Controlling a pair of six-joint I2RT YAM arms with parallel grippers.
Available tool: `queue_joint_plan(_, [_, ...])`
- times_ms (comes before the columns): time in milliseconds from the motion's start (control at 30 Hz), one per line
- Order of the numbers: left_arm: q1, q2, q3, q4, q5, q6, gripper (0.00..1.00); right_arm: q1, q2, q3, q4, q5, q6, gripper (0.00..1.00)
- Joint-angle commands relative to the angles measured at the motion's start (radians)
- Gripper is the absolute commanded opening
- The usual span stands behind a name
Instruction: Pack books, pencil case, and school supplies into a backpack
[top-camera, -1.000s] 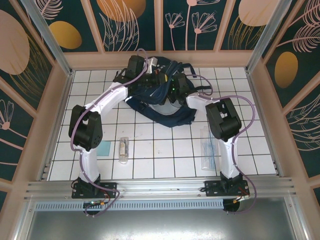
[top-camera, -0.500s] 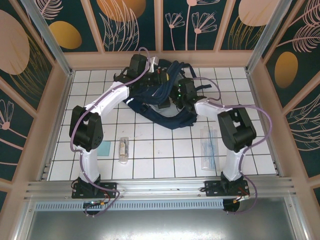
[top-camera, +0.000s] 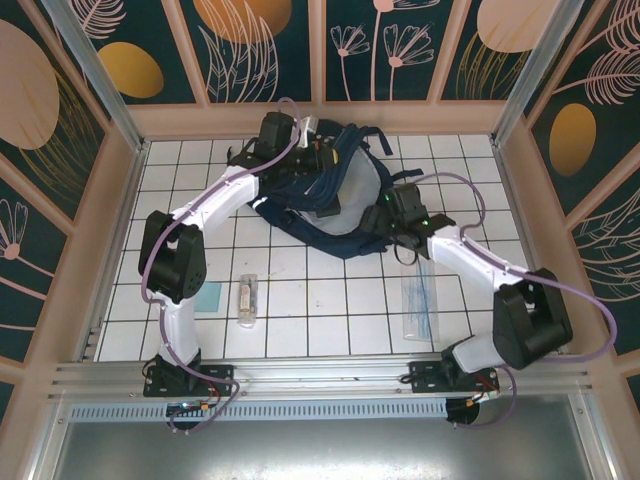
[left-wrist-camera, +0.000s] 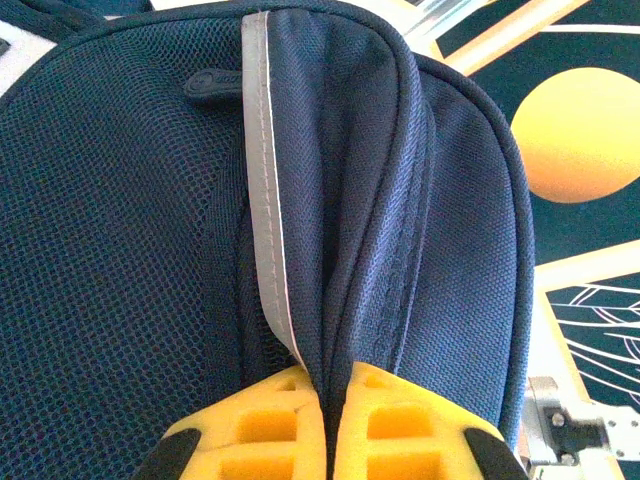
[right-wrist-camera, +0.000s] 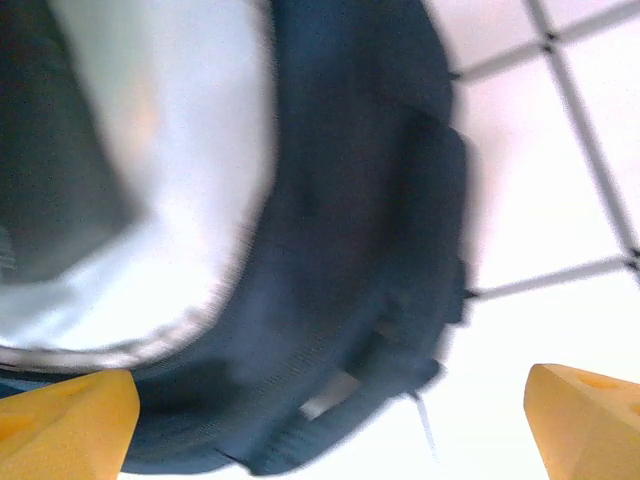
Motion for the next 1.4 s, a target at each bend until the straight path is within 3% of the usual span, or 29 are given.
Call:
queue_joint_plan(0, [-0.006,-0.043,-0.020,0.146,0.049,0.001,0.00,-0.017,-0.075,-0.094,-0.182,0.133,0.005,0.99])
queue_joint_plan(433, [-0.006,-0.089,-0.103,0.116,0.045,0.038,0.00,-0.014,-0.099,-0.307,-0.291,0.225,0.203,0.99])
queue_joint_plan(600, [-0.005,-0.096,-0.107,0.116,0.043,0.039,0.00,-0.004,-0.139,-0.383,-0.165,0.054,0.166,0.99])
queue_joint_plan(800, [-0.006,-0.089,-0.099,0.121,0.041,0.029,0.00,0.027,-0.108,-0.421,-0.088,0.026,0.171,0.98])
queue_joint_plan(1233, [-0.006,-0.104,-0.100,0.118,0.033,0.025,0.00,0.028,-0.168,-0.432,-0.107,0.090,0.190,0.53])
queue_joint_plan(1367, [-0.006,-0.109,-0.103,0.121,0.032,0.021,0.00,0.026,-0.226,-0.433,-0.118,0.090,0.189,0.48])
